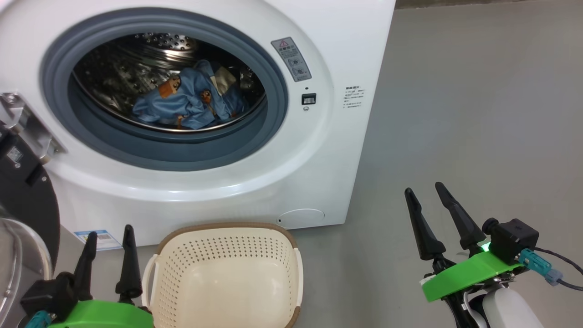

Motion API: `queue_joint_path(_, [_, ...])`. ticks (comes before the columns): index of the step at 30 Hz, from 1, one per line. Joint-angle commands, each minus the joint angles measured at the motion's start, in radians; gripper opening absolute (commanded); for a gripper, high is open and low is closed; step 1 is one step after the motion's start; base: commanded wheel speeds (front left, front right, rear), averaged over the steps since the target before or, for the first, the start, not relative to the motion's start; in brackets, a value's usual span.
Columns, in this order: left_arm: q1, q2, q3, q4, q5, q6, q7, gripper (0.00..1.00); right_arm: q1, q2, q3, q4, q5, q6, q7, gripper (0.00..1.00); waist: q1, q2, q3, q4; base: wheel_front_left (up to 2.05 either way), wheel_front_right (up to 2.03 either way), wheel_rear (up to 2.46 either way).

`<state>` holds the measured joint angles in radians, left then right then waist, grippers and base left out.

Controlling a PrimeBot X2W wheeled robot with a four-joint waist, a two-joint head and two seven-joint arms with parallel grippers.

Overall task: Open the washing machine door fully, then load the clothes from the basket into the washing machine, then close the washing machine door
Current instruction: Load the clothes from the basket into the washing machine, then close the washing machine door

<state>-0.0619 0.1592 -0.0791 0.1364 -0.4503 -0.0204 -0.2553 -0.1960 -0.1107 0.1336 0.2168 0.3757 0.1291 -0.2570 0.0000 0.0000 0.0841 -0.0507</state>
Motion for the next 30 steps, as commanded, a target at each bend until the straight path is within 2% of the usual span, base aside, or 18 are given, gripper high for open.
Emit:
queue_joint_path(1, [-0.01,0.014,0.044,-0.032,0.015,-0.003,-0.006,1.0,0.003,-0.007,0.019,-0.024,0.008,0.002,-0.005,1.0,0.0,0.0,-0.008,0.01,0.0,0.0,0.0])
queue_joint_path(15, [0.013,-0.03,0.093,-0.044,0.091,-0.035,-0.006,1.0,0.003,-0.023,0.03,-0.018,0.011,0.002,-0.005,1.0,0.0,0.0,-0.017,0.021,0.0,0.0,0.0])
queue_joint_path(30, [0.011,-0.063,0.121,-0.025,0.119,-0.073,-0.006,1.0,0.003,-0.031,0.038,-0.012,0.015,0.002,-0.005,1.0,0.0,0.0,-0.021,0.021,0.0,0.0,0.0])
